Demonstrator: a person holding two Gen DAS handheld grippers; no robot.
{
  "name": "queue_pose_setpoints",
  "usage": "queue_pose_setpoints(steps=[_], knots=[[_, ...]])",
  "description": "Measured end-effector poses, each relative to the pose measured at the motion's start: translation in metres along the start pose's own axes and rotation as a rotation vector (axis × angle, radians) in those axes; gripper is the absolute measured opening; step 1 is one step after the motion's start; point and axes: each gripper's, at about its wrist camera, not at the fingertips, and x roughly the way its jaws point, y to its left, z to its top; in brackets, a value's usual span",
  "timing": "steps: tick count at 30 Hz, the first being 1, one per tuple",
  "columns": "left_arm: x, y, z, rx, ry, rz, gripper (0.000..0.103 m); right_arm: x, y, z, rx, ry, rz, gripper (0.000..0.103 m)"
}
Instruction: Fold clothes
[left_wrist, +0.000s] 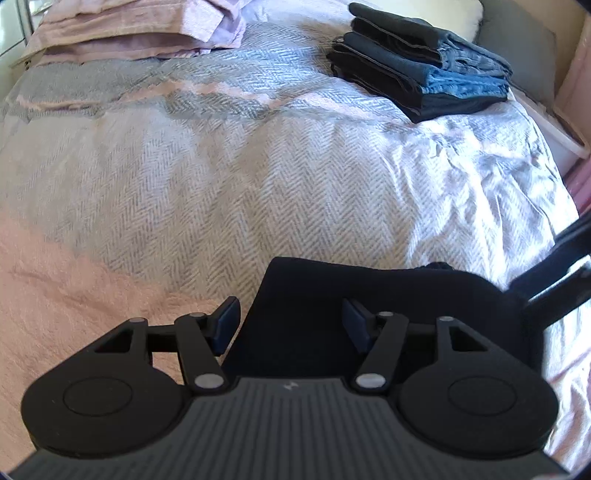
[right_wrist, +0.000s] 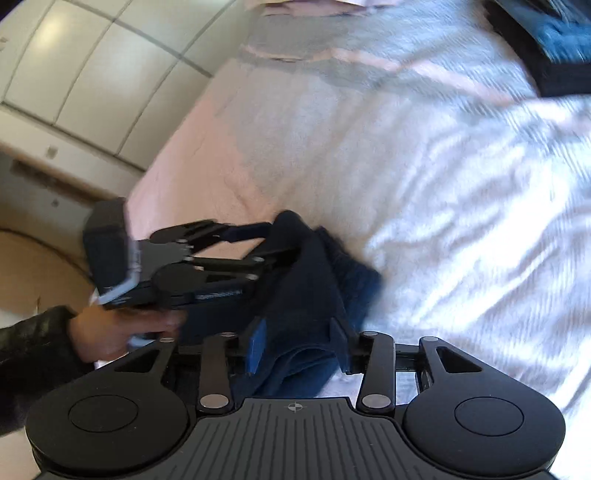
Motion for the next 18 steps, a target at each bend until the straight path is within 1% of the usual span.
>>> queue_pose_setpoints(steps=[2, 4, 5, 7, 9, 11, 13, 16, 18], knots=[[0.002, 0.001, 0.000, -0.016, 0.001, -0.003, 0.059, 0.018, -0.010, -0.004, -0.022, 0.037, -0.072, 0.042], [-0.002, 0.001, 0.002, -0.019, 0.000, -0.007, 0.057, 0.030, -0.021, -0.008, -0.045, 0.053, -0.080, 0.042], [-0.006, 0.001, 0.003, -0.017, -0.002, -0.011, 0.056, 0.029, -0.018, -0.008, -0.068, 0.053, -0.083, 0.042], [-0.023, 0.004, 0.003, -0.017, -0.015, -0.020, 0.047, 0.027, -0.013, -0.009, -0.116, 0.054, -0.088, 0.042], [-0.050, 0.009, -0.004, 0.006, -0.027, 0.006, 0.041, 0.022, -0.007, -0.011, -0.131, 0.049, -0.097, 0.043], [-0.079, 0.015, -0.021, 0.019, -0.029, 0.021, 0.041, 0.015, -0.001, -0.014, -0.126, 0.036, -0.109, 0.043], [-0.106, 0.021, -0.044, 0.035, -0.014, 0.038, 0.041, 0.004, 0.011, -0.021, -0.122, 0.004, -0.134, 0.043], [-0.132, 0.023, -0.092, 0.050, 0.050, 0.057, 0.042, -0.012, 0.033, -0.043, -0.123, -0.043, -0.161, 0.043], [-0.139, 0.023, -0.122, 0.043, 0.088, 0.063, 0.042, -0.016, 0.049, -0.067, -0.098, -0.052, -0.141, 0.046]])
